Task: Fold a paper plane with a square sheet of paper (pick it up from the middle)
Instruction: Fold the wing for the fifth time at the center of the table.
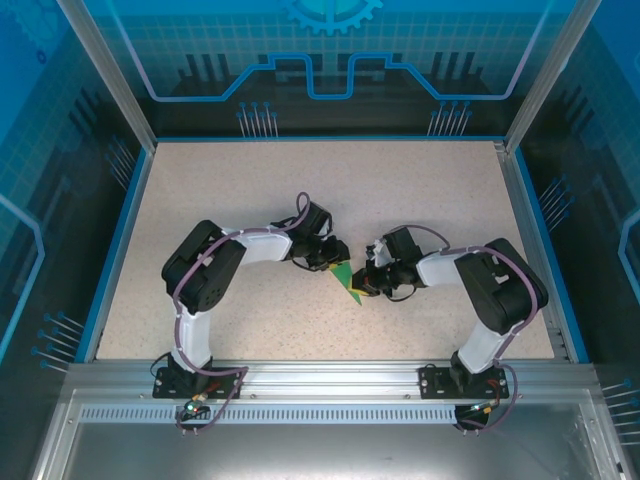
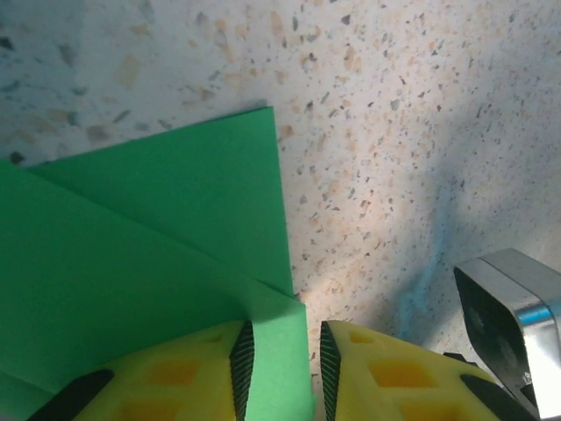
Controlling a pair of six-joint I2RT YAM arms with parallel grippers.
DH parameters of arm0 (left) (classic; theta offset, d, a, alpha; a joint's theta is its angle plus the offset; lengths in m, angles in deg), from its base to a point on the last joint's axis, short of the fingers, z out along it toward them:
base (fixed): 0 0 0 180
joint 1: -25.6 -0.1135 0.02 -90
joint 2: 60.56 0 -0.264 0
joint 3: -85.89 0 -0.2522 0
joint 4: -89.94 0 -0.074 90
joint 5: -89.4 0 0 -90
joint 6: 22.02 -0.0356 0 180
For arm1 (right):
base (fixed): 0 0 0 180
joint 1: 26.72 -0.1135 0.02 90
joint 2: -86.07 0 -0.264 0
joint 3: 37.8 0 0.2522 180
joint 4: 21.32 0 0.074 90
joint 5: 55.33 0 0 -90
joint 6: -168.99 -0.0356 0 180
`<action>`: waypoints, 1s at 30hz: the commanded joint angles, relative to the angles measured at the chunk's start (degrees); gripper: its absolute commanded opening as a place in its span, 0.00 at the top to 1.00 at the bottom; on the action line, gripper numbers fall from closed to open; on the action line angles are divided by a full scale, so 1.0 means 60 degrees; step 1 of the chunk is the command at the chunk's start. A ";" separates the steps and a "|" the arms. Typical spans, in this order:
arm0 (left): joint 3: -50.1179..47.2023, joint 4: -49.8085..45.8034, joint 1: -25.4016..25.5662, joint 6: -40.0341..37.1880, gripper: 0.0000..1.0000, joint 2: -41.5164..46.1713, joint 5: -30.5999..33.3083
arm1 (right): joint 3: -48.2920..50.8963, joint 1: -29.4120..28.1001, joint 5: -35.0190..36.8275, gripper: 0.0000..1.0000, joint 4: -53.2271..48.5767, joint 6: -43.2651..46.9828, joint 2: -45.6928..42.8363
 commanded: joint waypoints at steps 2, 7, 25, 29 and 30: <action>-0.0380 -0.0084 -0.0019 -0.0042 0.70 -0.0066 0.0204 | -0.0507 -0.0283 0.0170 1.00 -0.1028 0.0027 -0.0523; -0.0600 0.0073 -0.0019 0.0034 0.70 -0.0036 0.0208 | -0.1060 -0.0467 0.0356 1.00 -0.1099 -0.0038 0.0018; -0.0782 0.0070 -0.0037 0.0108 0.71 -0.0065 0.0411 | -0.0429 -0.0504 0.0833 1.00 -0.1745 0.0531 -0.0494; -0.0765 0.0062 -0.0024 0.0103 0.71 -0.0094 0.0435 | -0.0531 -0.0596 0.0595 0.98 -0.2216 0.0937 -0.0543; -0.0739 0.0047 -0.0026 0.0113 0.71 -0.0098 0.0427 | -0.0560 -0.0602 0.0663 0.98 -0.2389 0.1035 -0.0402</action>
